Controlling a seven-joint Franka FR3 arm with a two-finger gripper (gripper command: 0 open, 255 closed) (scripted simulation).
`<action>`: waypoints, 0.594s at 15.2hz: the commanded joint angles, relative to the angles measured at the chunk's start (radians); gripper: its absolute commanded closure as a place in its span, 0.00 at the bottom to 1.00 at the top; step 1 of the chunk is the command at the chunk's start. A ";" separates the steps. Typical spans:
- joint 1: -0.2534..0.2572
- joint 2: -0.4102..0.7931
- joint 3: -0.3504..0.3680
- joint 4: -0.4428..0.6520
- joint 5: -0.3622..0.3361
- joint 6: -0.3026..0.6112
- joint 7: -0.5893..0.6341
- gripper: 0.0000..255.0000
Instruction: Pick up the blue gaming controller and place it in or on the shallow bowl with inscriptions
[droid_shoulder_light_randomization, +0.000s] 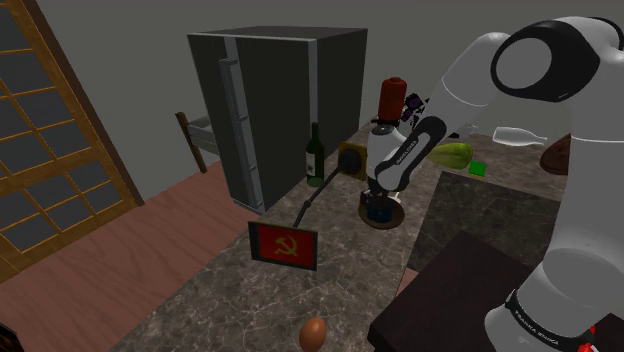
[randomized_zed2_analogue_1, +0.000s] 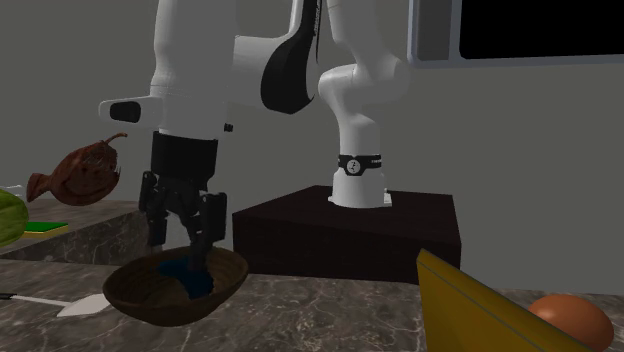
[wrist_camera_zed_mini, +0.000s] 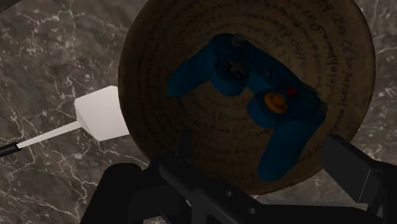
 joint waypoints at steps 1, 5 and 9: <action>0.000 0.000 0.000 0.000 0.000 0.000 0.000 0.00; -0.006 -0.069 0.020 -0.016 0.025 -0.053 -0.020 0.00; -0.008 -0.128 0.034 -0.026 0.050 -0.103 -0.038 0.00</action>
